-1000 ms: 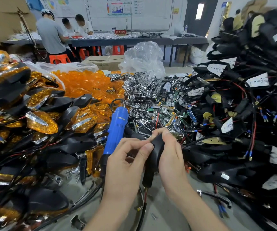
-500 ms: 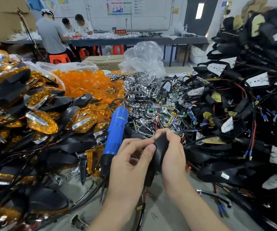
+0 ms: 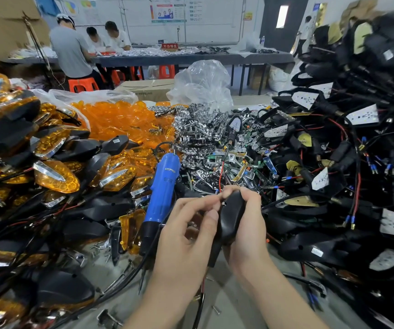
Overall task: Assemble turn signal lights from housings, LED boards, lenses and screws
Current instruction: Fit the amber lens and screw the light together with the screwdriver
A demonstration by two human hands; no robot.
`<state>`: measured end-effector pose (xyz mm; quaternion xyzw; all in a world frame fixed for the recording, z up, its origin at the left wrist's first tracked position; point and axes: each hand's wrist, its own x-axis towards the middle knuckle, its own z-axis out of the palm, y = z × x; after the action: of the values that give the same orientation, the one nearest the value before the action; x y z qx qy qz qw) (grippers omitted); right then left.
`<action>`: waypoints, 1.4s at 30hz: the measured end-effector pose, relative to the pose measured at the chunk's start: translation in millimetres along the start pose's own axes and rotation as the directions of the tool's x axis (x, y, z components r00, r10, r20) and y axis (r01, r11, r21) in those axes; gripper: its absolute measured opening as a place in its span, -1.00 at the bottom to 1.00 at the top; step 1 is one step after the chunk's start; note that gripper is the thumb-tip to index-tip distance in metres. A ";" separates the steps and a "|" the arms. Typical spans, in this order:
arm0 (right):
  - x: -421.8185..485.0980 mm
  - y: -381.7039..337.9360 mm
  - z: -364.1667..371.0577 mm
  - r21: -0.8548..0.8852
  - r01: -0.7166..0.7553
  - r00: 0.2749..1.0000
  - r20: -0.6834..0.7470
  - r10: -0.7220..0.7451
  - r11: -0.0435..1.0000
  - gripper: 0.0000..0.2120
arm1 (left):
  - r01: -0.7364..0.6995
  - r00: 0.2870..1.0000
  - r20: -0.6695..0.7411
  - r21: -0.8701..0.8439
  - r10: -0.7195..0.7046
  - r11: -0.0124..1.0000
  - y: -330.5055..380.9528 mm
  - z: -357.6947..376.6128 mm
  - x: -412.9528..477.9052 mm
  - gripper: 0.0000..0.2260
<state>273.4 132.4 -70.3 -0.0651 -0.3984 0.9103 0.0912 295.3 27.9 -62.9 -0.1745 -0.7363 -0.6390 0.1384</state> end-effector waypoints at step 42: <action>5.8 -5.8 -5.4 0.117 -0.130 0.991 0.042 0.126 0.985 -0.62 | 0.261 0.927 -0.116 0.883 -0.357 0.390 -18.2 -46.0 67.3 -0.59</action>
<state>269.4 141.3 -70.0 -0.0692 -0.3397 0.9375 0.0295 225.9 -14.4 -43.8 0.0340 -0.9840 -0.1667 0.0533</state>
